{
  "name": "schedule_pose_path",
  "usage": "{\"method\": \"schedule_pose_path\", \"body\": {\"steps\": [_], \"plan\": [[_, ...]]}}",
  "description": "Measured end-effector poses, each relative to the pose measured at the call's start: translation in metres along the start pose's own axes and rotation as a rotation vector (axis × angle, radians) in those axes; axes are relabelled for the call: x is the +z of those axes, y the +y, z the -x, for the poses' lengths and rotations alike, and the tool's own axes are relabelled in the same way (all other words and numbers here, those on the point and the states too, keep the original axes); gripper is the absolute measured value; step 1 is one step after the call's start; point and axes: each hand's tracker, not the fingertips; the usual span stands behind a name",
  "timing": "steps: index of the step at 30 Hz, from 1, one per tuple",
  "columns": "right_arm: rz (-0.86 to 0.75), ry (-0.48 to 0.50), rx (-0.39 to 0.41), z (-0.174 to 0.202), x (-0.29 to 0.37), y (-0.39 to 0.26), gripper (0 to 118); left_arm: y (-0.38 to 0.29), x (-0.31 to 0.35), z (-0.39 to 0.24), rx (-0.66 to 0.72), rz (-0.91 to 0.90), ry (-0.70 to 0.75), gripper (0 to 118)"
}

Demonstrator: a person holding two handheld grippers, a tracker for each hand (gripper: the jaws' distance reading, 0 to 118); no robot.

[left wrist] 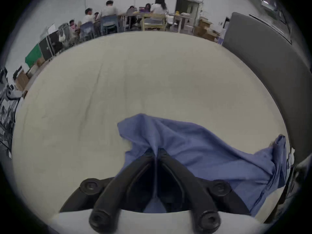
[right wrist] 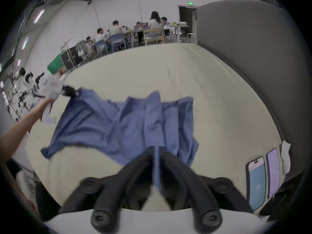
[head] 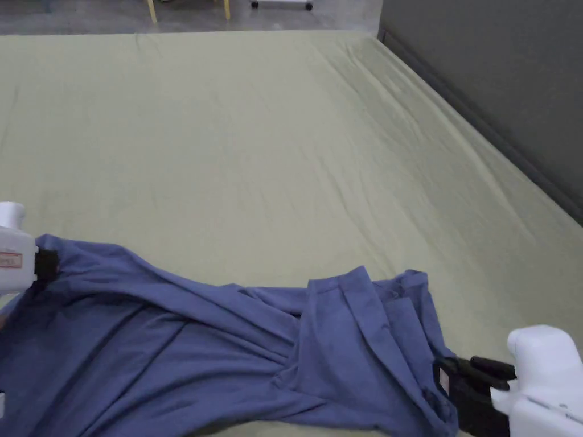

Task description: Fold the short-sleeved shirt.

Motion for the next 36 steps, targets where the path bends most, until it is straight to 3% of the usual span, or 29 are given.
{"method": "schedule_pose_path", "body": {"steps": [1,2,3,6,9,10,11,12,13,14,15,18,22,26,32,36], "plan": [[-0.022,-0.008,-0.025,-0.007,-0.002,0.010,97,-0.002,0.009,-0.002,0.009,-0.025,-0.001,0],[-0.034,0.028,-0.095,-0.018,-0.011,0.026,118,-0.004,0.020,-0.004,0.032,-0.043,-0.027,0],[-0.001,0.070,-0.139,-0.030,-0.026,0.041,118,-0.001,0.026,0.006,0.065,-0.059,-0.056,0],[0.036,0.015,-0.261,-0.061,-0.076,0.075,118,-0.009,0.043,-0.002,0.069,-0.091,-0.063,0],[0.204,-0.142,-0.234,-0.075,-0.146,0.088,118,-0.009,0.042,0.003,0.079,-0.103,-0.067,0],[0.249,-0.155,-0.208,-0.075,-0.162,0.088,115,-0.011,0.041,0.002,0.088,-0.102,-0.070,0],[0.296,-0.140,-0.175,-0.072,-0.173,0.083,87,-0.009,0.035,0.009,0.101,-0.095,-0.076,0],[0.338,-0.134,-0.135,-0.067,-0.181,0.077,33,-0.012,0.033,0.009,0.118,-0.094,-0.084,0],[0.352,-0.115,-0.088,-0.061,-0.183,0.069,5,-0.014,0.033,0.010,0.128,-0.092,-0.091,0],[0.270,-0.182,-0.047,-0.057,-0.178,0.067,5,-0.017,0.034,0.010,0.139,-0.095,-0.095,0],[0.247,-0.179,-0.021,-0.054,-0.173,0.069,5,-0.016,0.036,0.013,0.148,-0.104,-0.096,0],[0.168,-0.113,-0.083,-0.051,-0.144,0.079,5,-0.018,0.059,0.014,0.157,-0.175,-0.118,0],[-0.028,-0.047,-0.089,-0.038,-0.081,0.114,5,-0.005,0.127,0.018,0.186,-0.350,-0.164,0],[-0.263,0.033,-0.077,-0.005,0.007,0.157,5,0.016,0.230,0.018,0.172,-0.563,-0.194,0],[-0.573,0.114,-0.010,0.037,0.136,0.237,5,0.068,0.386,0.014,0.084,-0.815,-0.084,0],[-0.702,0.097,0.037,0.059,0.201,0.314,5,0.129,0.461,0.029,0.109,-0.917,0.011,0]]}}
